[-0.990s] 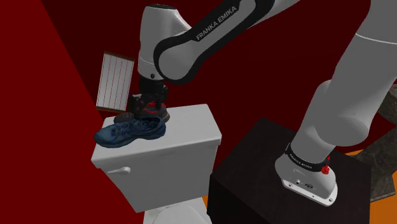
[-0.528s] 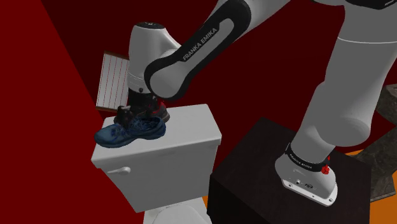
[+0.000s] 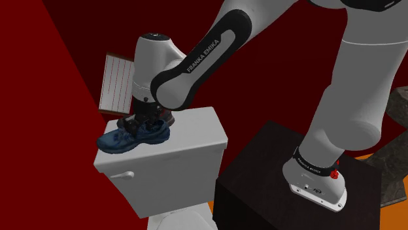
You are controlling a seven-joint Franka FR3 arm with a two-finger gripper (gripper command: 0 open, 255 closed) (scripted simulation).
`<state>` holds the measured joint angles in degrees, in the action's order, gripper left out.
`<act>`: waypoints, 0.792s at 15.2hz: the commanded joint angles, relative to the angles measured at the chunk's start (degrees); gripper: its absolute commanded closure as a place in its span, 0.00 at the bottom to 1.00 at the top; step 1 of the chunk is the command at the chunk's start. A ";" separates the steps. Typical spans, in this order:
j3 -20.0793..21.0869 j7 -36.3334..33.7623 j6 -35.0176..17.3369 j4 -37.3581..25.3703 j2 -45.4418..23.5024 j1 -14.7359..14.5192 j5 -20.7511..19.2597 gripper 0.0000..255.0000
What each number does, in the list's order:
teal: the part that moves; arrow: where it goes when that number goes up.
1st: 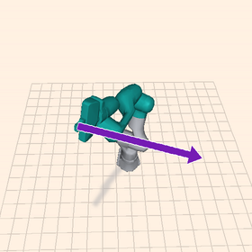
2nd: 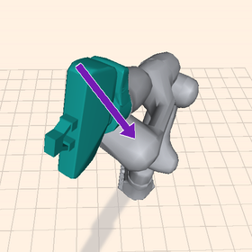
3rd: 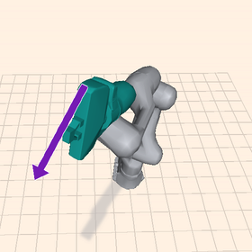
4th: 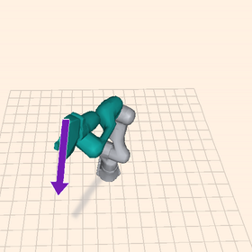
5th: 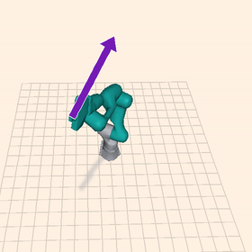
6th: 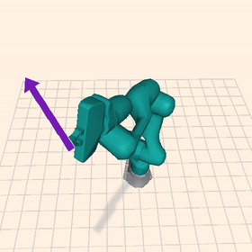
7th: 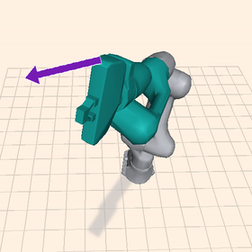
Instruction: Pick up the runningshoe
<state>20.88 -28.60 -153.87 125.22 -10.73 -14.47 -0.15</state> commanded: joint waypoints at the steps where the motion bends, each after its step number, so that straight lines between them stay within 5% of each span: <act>1: 0.04 -0.03 -0.01 0.04 -0.11 -0.05 -0.01 1.00; 12: 0.54 0.89 3.39 -0.87 2.52 0.42 1.54 1.00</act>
<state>21.30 -28.20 -151.20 124.38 -9.02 -14.29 0.83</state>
